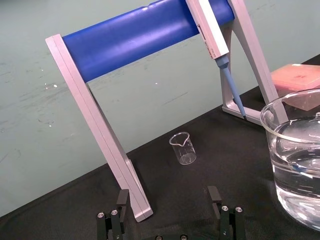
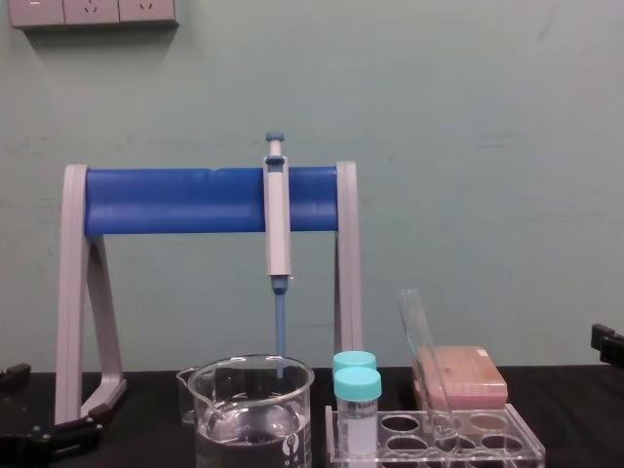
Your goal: Hold the test tube with one hand and immerse one end into the beaker, then return it to the test tube rack.
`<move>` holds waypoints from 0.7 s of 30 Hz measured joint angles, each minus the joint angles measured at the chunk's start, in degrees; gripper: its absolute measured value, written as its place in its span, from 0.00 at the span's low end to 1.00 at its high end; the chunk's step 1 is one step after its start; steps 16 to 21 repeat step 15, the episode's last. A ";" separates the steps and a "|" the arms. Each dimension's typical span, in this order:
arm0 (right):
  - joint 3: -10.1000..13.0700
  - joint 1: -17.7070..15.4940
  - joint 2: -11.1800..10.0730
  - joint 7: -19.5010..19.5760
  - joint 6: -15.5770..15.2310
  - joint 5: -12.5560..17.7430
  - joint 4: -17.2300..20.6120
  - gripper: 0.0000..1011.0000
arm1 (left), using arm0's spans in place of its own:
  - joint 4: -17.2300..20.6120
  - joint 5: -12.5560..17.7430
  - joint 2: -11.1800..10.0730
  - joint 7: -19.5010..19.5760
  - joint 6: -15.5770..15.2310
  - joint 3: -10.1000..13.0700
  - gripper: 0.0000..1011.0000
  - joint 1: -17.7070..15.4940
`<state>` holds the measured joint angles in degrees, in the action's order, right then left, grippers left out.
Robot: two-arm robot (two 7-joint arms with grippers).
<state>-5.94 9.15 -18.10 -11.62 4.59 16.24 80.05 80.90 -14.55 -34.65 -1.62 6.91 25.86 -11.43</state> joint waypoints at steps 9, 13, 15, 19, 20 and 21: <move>-0.01 -0.02 -0.05 -0.06 0.09 0.18 0.10 0.99 | 0.00 0.00 0.00 0.00 0.00 0.00 0.99 0.00; -0.01 -0.02 -0.07 -0.08 0.16 0.28 0.11 0.99 | 0.00 0.00 0.00 0.00 0.00 0.00 0.99 0.00; -0.01 -0.02 -0.08 -0.09 0.17 0.30 0.13 0.99 | 0.00 0.00 0.00 0.00 0.00 0.00 0.99 0.00; -0.01 -0.02 -0.08 -0.09 0.17 0.30 0.13 0.99 | 0.00 0.00 0.00 0.00 0.00 0.00 0.99 0.00; -0.01 -0.02 -0.08 -0.09 0.17 0.30 0.13 0.99 | 0.00 0.00 0.00 0.00 0.00 0.00 0.99 0.00; -0.01 -0.02 -0.08 -0.09 0.17 0.30 0.13 0.99 | 0.00 0.00 0.00 0.00 0.00 0.00 0.99 0.00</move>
